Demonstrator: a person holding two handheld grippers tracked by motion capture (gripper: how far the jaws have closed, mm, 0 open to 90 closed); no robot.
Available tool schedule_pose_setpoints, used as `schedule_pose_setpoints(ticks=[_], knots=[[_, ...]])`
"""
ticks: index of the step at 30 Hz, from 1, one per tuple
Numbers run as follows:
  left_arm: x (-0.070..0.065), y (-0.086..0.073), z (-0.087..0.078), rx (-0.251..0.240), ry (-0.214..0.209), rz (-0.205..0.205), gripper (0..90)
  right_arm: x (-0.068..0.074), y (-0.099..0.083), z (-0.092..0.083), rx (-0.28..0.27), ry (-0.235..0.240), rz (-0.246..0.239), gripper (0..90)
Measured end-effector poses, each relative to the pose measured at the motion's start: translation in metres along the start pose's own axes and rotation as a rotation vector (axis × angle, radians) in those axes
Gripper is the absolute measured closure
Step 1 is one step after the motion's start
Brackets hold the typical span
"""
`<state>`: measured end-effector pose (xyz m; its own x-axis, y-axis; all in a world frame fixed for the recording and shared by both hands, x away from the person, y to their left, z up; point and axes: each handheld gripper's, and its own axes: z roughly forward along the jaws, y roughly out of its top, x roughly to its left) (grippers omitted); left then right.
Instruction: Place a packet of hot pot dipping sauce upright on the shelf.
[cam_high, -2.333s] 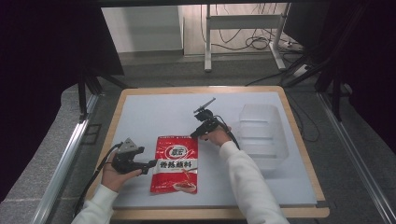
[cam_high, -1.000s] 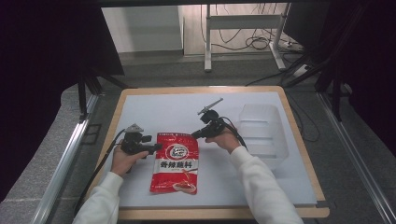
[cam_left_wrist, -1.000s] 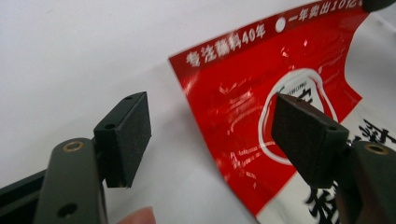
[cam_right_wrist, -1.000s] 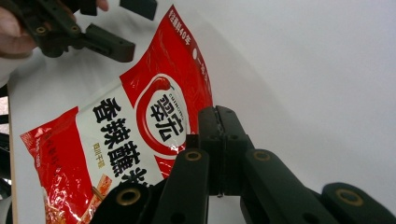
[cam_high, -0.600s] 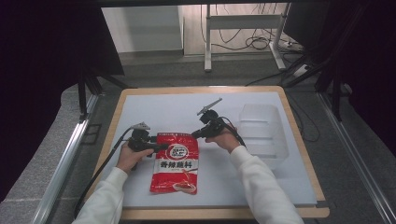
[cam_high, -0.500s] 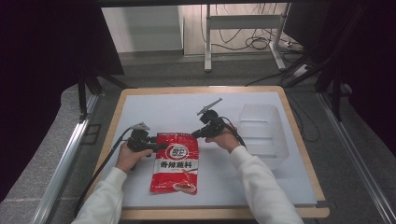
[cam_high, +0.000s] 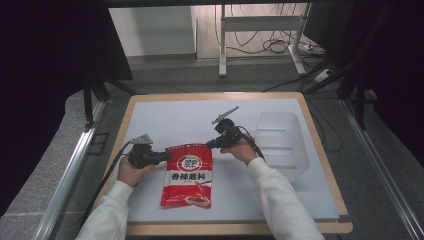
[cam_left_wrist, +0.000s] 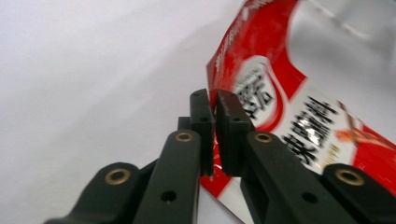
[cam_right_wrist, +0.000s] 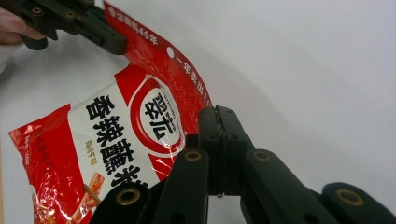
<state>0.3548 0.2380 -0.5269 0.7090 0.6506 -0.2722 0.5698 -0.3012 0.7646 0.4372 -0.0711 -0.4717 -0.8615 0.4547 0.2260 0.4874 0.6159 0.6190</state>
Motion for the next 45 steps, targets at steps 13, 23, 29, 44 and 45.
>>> schedule_pose_setpoints(ticks=[13,23,29,44,45], knots=[[-0.006,-0.003,-0.005,0.004,0.004,0.068,89.1,0.003,0.001,0.001,0.010,0.010,-0.047,69.3],[-0.006,-0.003,-0.006,0.001,0.003,0.075,89.2,-0.001,0.016,0.020,0.052,0.007,-0.049,47.3],[-0.006,-0.003,-0.005,0.000,0.001,0.079,89.2,-0.006,0.012,0.045,0.155,0.091,-0.030,59.7],[-0.004,-0.004,-0.007,-0.014,0.004,0.059,87.9,-0.003,0.010,0.042,0.140,0.151,-0.075,88.3],[-0.003,-0.004,-0.008,-0.021,0.006,0.057,87.0,-0.002,0.010,0.040,0.137,0.156,-0.072,88.5]])
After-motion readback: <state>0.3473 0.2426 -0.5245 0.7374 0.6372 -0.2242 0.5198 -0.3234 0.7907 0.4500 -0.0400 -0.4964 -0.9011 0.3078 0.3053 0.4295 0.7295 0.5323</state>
